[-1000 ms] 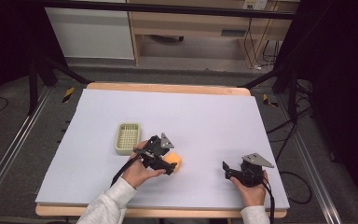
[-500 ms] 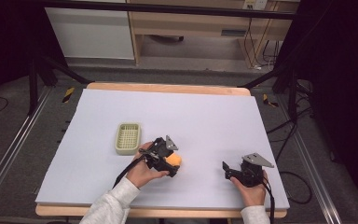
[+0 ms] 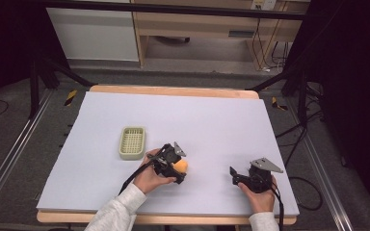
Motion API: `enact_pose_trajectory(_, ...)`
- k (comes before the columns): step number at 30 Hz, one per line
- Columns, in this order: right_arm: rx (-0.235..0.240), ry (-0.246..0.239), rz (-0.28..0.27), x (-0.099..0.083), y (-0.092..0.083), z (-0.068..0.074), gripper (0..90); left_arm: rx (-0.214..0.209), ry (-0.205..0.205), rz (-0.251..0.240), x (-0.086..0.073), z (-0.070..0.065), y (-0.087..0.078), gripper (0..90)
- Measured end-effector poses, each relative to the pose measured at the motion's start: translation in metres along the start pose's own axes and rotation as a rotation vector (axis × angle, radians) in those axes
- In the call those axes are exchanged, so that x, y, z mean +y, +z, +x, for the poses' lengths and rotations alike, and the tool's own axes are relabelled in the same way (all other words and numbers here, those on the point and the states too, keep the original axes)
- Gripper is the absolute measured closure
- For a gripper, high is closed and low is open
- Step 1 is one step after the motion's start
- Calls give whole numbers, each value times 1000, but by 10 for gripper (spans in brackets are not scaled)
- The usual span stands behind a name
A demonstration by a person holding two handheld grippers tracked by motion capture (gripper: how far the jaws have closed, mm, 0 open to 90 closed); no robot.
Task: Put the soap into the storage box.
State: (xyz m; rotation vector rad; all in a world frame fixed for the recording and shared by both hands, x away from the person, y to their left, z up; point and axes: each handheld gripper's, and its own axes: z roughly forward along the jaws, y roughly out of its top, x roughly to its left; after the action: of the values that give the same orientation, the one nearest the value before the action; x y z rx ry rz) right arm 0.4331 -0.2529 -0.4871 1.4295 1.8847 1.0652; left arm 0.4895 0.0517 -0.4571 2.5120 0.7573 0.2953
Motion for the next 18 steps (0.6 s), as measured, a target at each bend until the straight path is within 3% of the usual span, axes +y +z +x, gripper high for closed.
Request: enact_pose_trajectory(18,4,-2,6,0,0,0,124,-28,-21,26,1,0,6,262)
